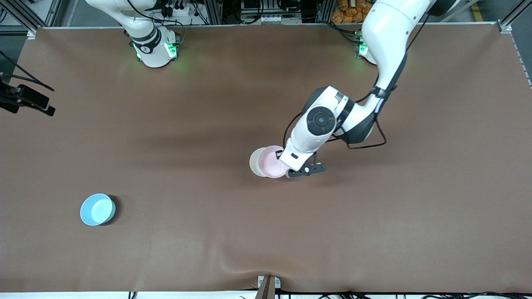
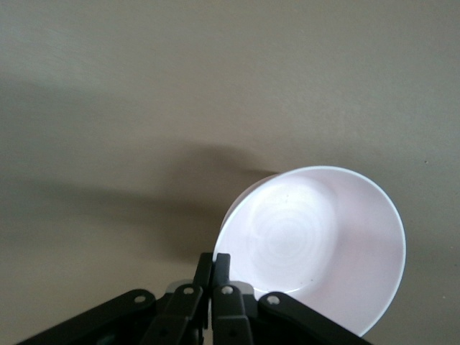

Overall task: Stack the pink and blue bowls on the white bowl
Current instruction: 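Carry the pink bowl with the left gripper over the white bowl, then lower the pink bowl into the white bowl while the right gripper reaches out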

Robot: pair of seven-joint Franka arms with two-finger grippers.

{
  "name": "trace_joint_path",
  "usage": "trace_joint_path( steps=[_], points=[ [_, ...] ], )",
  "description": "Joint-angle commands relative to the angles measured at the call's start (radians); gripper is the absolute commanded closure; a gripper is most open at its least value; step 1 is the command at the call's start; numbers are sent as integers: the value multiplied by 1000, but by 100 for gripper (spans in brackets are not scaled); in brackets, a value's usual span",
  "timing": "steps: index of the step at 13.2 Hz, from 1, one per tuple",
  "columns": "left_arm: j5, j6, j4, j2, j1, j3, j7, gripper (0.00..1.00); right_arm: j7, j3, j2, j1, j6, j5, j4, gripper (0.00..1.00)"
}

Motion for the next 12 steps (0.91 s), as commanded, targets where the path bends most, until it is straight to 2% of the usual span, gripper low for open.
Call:
trace_joint_path(
  steps=[1, 5, 7, 10, 12],
  points=[
    [-13, 38, 36, 36, -38, 12, -23, 100, 4, 9, 89, -22, 17, -1, 15, 0],
    [-13, 41, 34, 37, -46, 12, -21, 100, 10, 9, 221, -19, 154, 1, 19, 0],
    [-10, 51, 34, 37, -52, 12, -18, 100, 7, 9, 249, -9, 169, -4, 18, 0],
    [-4, 51, 22, 36, -46, 13, -17, 100, -2, 9, 346, -14, 177, 0, 19, 0],
    [-4, 53, 18, 37, -43, 13, -15, 100, -3, 9, 344, -22, 177, -1, 15, 0]
  ],
)
